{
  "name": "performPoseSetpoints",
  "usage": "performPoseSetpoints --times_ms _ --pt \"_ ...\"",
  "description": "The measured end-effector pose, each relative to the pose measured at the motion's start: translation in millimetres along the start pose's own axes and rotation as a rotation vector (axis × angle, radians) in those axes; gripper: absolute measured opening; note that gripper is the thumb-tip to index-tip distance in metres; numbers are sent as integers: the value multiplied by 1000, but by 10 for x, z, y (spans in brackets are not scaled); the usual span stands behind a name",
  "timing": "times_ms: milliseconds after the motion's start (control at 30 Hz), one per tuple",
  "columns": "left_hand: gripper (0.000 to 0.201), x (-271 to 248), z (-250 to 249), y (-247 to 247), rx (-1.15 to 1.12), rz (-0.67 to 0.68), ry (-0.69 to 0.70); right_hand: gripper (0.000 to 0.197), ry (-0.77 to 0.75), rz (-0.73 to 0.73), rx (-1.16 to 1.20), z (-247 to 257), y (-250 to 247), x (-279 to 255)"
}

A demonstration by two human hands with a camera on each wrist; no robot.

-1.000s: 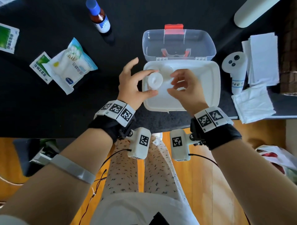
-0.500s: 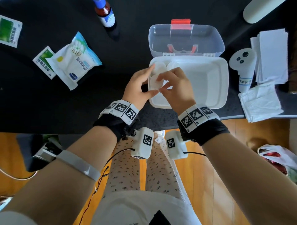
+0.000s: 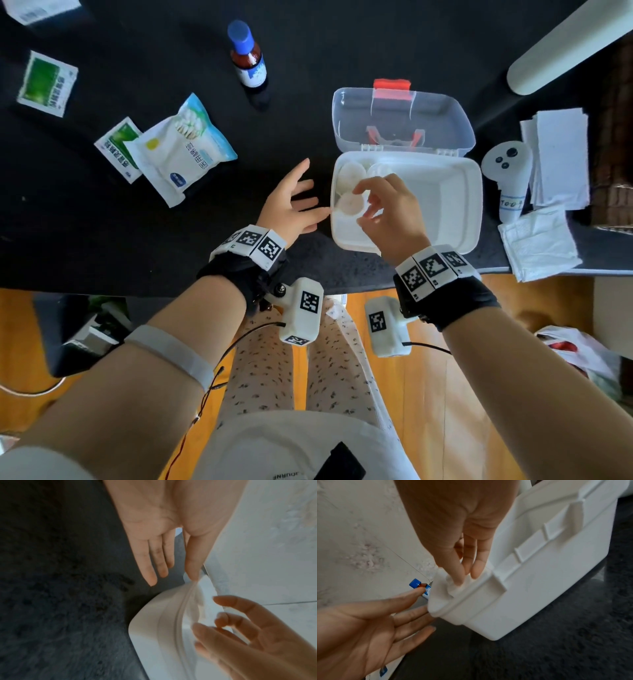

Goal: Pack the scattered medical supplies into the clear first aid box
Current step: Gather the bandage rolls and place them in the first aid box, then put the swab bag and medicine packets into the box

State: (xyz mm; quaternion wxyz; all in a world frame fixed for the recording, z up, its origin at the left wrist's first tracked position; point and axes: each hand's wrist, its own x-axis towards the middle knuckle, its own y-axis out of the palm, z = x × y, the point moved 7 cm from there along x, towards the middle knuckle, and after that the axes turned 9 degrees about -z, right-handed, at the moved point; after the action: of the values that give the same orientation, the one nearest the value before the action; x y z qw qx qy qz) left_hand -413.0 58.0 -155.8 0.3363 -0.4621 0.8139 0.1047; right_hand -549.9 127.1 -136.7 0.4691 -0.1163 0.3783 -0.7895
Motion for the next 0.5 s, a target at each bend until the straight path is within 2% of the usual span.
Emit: performPoseSetpoints --times_ms 200,300,400,500 --pt "44 103 -177 -659 81 -103 47 35 24 21 7 443 -8 200" --pt "33 259 -163 -1130 111 -254 63 26 -26 42 82 788 219 370" --pt "37 454 -54 -1643 172 -457 55 24 -12 119 87 1032 664 527" --pt "51 633 77 -2147 283 -599 29 37 25 209 48 1181 1145 633"
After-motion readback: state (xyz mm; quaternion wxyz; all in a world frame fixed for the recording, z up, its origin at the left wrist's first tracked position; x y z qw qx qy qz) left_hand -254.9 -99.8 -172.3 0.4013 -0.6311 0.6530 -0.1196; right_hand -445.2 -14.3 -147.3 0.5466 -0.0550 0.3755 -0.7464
